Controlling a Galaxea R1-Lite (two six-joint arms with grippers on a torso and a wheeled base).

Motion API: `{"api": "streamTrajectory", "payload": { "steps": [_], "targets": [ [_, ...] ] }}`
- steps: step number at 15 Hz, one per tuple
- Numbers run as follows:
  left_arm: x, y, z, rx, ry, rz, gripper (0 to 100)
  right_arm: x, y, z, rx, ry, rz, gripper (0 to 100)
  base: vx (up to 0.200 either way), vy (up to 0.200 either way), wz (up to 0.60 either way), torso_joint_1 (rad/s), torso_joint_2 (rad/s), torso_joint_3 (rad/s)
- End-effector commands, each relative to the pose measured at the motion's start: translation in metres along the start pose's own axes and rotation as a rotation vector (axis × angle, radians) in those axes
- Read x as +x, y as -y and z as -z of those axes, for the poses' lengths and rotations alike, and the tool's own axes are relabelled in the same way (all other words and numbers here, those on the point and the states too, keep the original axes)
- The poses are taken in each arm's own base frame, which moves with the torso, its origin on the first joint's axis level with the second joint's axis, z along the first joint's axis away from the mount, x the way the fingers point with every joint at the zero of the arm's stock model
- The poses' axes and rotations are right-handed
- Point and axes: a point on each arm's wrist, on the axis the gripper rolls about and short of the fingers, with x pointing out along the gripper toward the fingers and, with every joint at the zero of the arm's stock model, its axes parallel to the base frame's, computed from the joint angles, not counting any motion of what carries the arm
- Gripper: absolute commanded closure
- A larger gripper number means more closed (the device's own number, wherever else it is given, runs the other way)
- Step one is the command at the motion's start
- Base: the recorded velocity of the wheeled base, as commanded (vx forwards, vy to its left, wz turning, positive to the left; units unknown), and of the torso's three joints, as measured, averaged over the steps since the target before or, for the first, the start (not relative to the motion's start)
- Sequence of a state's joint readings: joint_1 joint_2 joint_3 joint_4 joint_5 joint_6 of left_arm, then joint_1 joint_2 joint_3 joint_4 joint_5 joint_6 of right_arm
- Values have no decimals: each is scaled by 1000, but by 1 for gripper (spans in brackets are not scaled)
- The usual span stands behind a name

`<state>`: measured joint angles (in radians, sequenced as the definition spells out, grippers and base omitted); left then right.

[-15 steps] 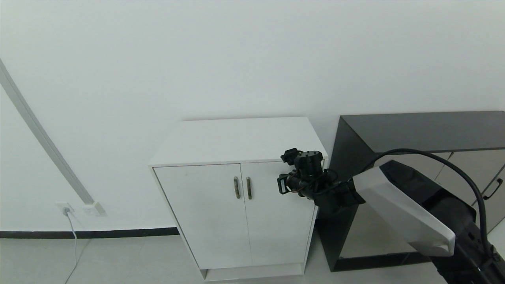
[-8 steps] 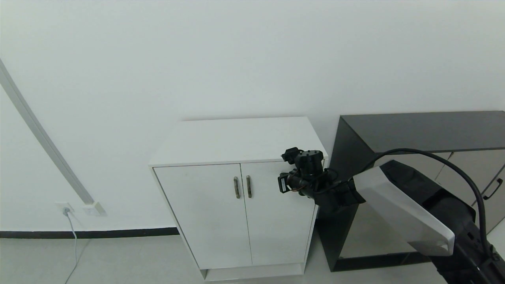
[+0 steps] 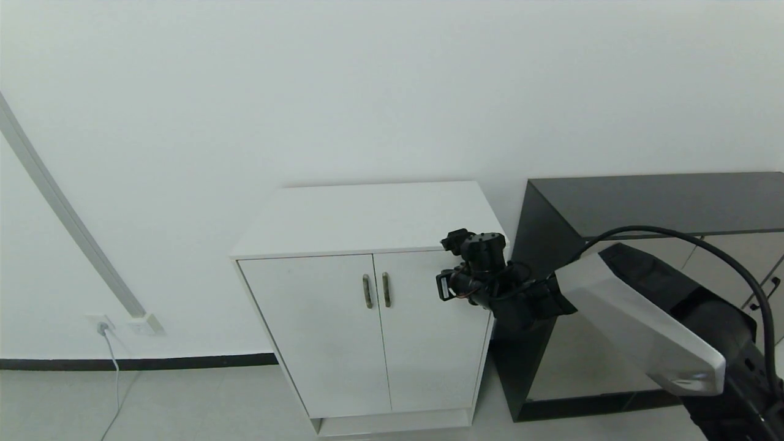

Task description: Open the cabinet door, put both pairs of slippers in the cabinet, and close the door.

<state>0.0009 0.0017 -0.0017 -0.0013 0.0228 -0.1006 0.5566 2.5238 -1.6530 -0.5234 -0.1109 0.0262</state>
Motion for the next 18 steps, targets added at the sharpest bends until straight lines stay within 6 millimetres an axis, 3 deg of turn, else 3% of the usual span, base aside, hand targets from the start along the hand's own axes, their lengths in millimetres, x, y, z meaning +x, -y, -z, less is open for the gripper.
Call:
{"api": "streamTrajectory", "payload": {
  "steps": [1,4,11,12,15,18],
  "targets": [
    [0,0,0,-1,0,-1,100,-27,-4,-20,-1,30,-4,100,0,0,0,0,0,0],
    [0,0,0,-1,0,-1,100,-70,2,-22,2,53,-1,100,0,0,0,0,0,0],
    [0,0,0,-1,0,-1,100,-180,37,-25,27,109,88,100,0,0,0,0,0,0],
    [0,0,0,-1,0,-1,100,-187,40,-26,28,114,94,100,0,0,0,0,0,0],
    [0,0,0,-1,0,1,100,-241,59,-28,15,141,150,100,0,0,0,0,0,0],
    [0,0,0,-1,0,1,100,-276,71,-22,24,154,203,100,0,0,0,0,0,0]
  ]
}}
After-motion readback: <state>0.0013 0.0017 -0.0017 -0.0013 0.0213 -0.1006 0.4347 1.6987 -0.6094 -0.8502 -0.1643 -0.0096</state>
